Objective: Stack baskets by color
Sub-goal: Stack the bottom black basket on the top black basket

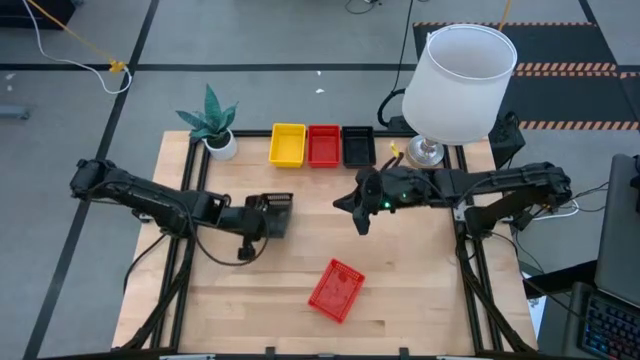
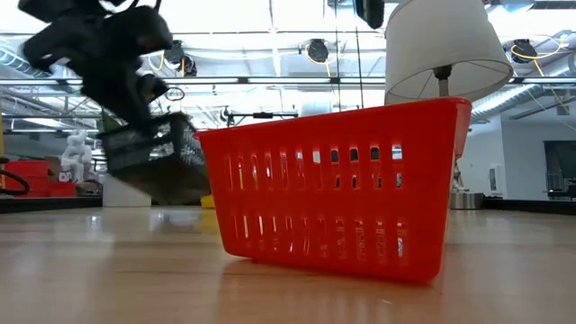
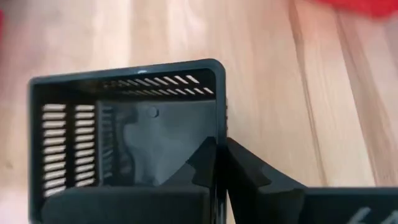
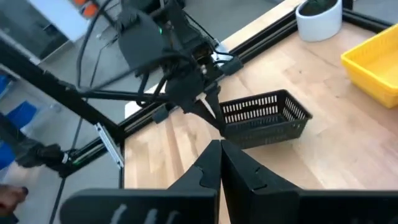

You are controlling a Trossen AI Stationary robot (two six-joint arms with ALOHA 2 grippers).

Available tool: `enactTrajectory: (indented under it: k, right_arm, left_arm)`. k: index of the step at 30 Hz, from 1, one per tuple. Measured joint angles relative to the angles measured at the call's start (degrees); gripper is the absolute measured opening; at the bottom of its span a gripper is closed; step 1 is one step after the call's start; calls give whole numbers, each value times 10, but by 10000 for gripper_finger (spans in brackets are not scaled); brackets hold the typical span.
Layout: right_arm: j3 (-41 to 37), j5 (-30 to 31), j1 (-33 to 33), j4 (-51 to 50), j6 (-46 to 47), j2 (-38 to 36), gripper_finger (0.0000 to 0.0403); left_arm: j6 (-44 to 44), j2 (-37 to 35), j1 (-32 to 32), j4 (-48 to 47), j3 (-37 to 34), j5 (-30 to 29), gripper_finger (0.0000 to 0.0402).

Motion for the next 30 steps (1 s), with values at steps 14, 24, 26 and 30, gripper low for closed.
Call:
enactTrajectory:
  k: [14,24,26,30]
  right_arm:
    - [55,-128,-110,-80,-171,0,26]
    - [62,-188,-147,-148,-305,0,98]
    - [62,-187,-147,-172,-354,0,108]
    - [61,-187,-145,-211,-419,0,115]
  left_arm:
    - [9,109,109,-9,151,2,11]
    - [47,241,131,-8,316,-2,15]
    - [56,269,130,-8,352,-3,9]
    - [59,318,130,-9,415,-4,19]
